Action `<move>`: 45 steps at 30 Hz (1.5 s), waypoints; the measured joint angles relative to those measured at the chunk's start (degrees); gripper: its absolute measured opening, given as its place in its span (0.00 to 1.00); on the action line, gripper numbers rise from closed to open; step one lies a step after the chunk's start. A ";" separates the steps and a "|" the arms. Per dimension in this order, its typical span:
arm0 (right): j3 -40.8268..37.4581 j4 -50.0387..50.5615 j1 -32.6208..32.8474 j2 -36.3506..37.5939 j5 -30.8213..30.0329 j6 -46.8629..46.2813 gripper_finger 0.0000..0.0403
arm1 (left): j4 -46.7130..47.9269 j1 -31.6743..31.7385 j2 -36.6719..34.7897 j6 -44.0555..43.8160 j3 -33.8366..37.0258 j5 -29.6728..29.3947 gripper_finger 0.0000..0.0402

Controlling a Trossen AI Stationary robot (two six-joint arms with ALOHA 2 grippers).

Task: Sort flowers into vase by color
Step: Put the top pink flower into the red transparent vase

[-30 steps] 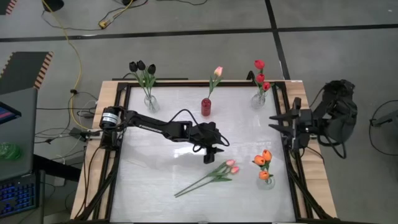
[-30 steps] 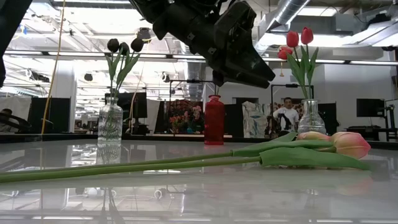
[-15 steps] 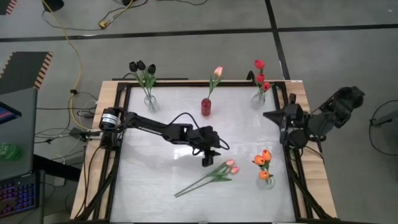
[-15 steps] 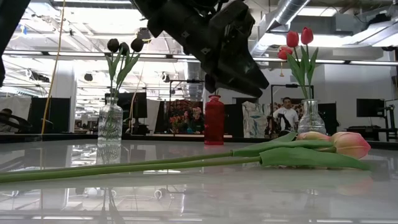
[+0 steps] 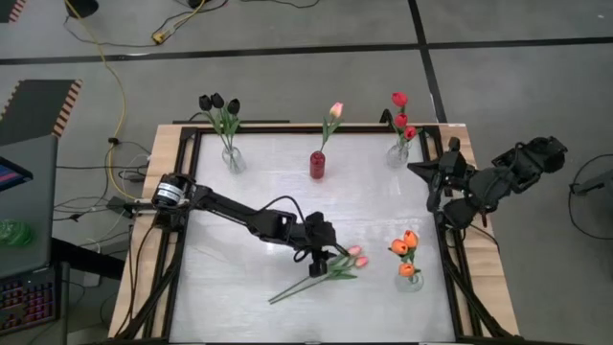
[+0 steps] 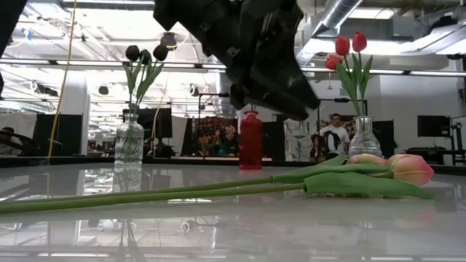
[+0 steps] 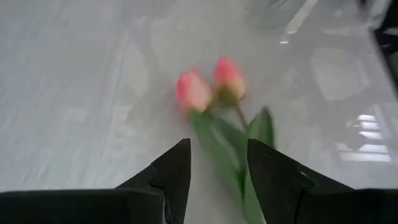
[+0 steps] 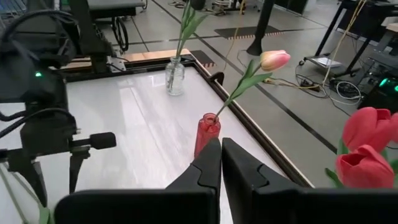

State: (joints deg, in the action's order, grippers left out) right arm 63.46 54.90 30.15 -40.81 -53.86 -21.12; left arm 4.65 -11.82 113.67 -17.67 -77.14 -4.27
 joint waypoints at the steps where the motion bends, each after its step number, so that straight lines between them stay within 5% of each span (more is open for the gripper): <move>1: 0.00 0.07 0.00 0.01 0.00 -0.81 0.10 | 0.67 -0.38 0.00 -0.62 0.00 -0.94 0.36; 16: 0.00 1.41 0.00 -0.02 0.03 -2.88 0.09 | 6.89 -4.44 1.02 -5.62 0.13 -2.99 0.36; 45: 0.00 1.52 0.02 0.01 1.17 -3.00 0.09 | -2.59 -4.16 8.72 -7.23 0.07 1.09 0.36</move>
State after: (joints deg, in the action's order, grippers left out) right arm 63.46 56.42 30.17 -40.80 -52.69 -24.12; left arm 2.06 -15.98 122.38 -24.91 -77.08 -3.19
